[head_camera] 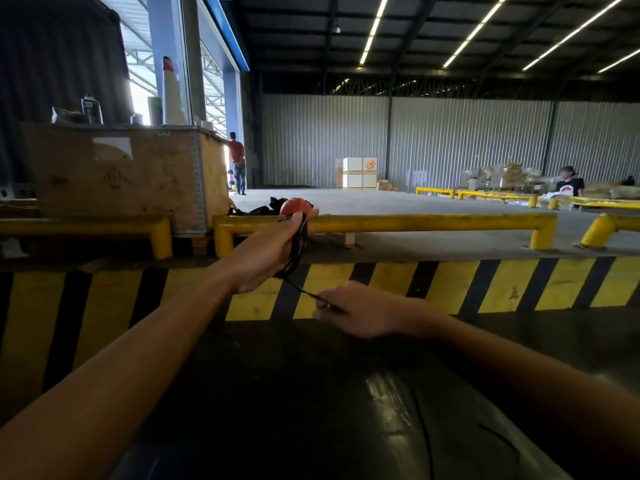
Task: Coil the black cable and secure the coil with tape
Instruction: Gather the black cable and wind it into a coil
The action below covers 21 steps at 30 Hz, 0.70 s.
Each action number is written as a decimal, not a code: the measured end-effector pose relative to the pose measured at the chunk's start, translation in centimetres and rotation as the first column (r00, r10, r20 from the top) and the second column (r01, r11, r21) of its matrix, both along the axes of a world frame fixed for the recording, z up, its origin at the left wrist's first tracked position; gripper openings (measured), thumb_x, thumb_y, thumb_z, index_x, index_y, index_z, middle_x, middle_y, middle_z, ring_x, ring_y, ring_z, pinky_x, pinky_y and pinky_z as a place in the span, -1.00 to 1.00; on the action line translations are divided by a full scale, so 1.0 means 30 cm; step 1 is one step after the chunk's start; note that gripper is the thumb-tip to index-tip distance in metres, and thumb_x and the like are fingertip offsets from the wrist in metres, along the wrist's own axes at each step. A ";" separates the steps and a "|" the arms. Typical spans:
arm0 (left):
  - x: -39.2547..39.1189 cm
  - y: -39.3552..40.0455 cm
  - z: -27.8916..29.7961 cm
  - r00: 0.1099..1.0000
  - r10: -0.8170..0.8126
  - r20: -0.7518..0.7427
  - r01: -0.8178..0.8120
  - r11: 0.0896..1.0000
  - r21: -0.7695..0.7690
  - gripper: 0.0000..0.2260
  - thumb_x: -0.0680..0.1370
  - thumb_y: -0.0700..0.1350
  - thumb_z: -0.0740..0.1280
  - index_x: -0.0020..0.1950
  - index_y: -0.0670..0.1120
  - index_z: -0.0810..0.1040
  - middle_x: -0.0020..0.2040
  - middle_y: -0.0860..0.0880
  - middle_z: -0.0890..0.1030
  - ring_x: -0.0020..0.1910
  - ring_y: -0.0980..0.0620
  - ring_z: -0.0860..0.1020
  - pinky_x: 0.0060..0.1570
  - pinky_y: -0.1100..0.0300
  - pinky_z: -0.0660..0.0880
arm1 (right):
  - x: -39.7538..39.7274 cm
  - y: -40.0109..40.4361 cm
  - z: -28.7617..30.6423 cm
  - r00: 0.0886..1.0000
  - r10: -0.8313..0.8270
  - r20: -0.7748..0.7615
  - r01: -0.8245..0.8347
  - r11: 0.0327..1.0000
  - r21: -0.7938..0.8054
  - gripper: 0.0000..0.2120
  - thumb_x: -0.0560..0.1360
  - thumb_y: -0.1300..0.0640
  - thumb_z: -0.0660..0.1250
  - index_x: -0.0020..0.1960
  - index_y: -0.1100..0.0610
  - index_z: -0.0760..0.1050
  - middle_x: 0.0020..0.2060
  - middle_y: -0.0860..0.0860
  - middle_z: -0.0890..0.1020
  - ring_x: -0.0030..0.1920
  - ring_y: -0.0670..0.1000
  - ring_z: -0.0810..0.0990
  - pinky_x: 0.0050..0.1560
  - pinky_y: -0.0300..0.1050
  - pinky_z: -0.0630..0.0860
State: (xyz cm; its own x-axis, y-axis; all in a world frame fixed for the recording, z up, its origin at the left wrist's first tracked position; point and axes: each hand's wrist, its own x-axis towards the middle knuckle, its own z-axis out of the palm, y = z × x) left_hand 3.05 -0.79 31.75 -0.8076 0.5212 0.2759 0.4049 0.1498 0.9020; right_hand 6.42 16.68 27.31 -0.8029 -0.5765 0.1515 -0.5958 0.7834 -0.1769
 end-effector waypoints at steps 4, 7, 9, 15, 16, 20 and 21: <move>-0.009 -0.027 -0.048 0.915 0.107 -0.389 -0.332 0.748 -0.575 -0.62 0.63 0.11 0.00 0.07 -0.05 0.52 -0.06 -0.10 0.48 -0.16 0.10 0.42 -0.07 0.17 0.40 | -0.036 0.081 0.135 0.980 -0.015 -0.197 0.022 0.999 0.034 -0.80 0.57 0.06 0.18 -0.18 0.09 0.46 -0.35 -0.10 0.43 -0.30 -0.14 0.44 -0.25 -0.29 0.30; -0.005 -0.053 -0.076 0.953 0.121 -0.276 -0.287 0.643 -0.710 -0.59 0.62 0.15 -0.01 0.12 -0.07 0.51 -0.15 -0.05 0.47 -0.26 0.12 0.39 -0.25 0.23 0.29 | -0.056 0.159 0.234 0.955 -0.067 -0.290 0.061 0.998 -0.031 -0.82 0.53 0.11 0.26 -0.24 0.10 0.50 -0.38 -0.08 0.48 -0.36 -0.18 0.43 -0.28 -0.39 0.33; 0.003 -0.064 -0.079 0.984 0.094 -0.151 -0.175 0.655 -0.735 -0.58 0.60 0.19 -0.02 0.26 0.05 0.49 -0.03 -0.03 0.53 -0.12 0.09 0.46 -0.12 0.21 0.34 | -0.084 0.210 0.245 0.924 -0.147 -0.353 0.111 0.986 -0.120 -0.88 0.50 0.13 0.30 -0.14 0.16 0.56 -0.30 -0.01 0.57 -0.31 -0.11 0.50 -0.20 -0.28 0.44; 0.073 -0.012 -0.030 0.879 -0.304 0.369 0.419 0.861 -0.289 -0.70 0.55 0.19 0.08 0.22 0.27 0.46 0.35 -0.02 0.47 0.31 -0.04 0.46 0.25 -0.10 0.38 | -0.153 0.221 0.157 0.776 -0.414 -0.475 0.216 0.883 -0.418 -0.82 0.53 0.02 0.26 -0.10 0.13 0.50 -0.34 0.02 0.55 -0.36 0.01 0.53 -0.32 -0.10 0.48; 0.077 -0.003 -0.014 0.848 -0.369 0.380 0.457 0.873 -0.172 -0.65 0.53 0.18 0.08 0.25 0.24 0.47 0.32 -0.03 0.52 0.29 -0.06 0.49 0.22 -0.13 0.41 | -0.158 0.207 0.128 0.775 -0.424 -0.468 0.230 0.880 -0.416 -0.81 0.55 0.01 0.22 -0.10 0.12 0.49 -0.34 0.01 0.55 -0.35 0.00 0.54 -0.33 -0.11 0.47; 0.071 0.035 0.058 0.807 -0.543 0.234 0.472 0.830 0.297 -0.58 0.59 0.15 0.00 0.40 0.11 0.37 0.26 -0.11 0.57 0.18 -0.10 0.57 0.09 -0.18 0.51 | -0.131 0.122 -0.027 0.926 -0.300 -0.228 0.254 0.944 -0.210 -0.80 0.60 0.05 0.06 -0.01 0.08 0.43 -0.20 -0.01 0.59 -0.22 -0.05 0.59 -0.18 -0.14 0.53; 0.066 0.041 0.079 0.836 -0.518 0.182 0.428 0.822 0.374 -0.58 0.60 0.15 -0.03 0.40 0.12 0.36 0.27 -0.11 0.55 0.20 -0.11 0.56 0.09 -0.21 0.49 | -0.110 0.092 -0.065 0.965 -0.251 -0.076 0.240 0.961 -0.135 -0.78 0.60 0.04 0.05 0.04 0.10 0.43 -0.15 0.03 0.59 -0.16 -0.03 0.59 -0.10 -0.08 0.54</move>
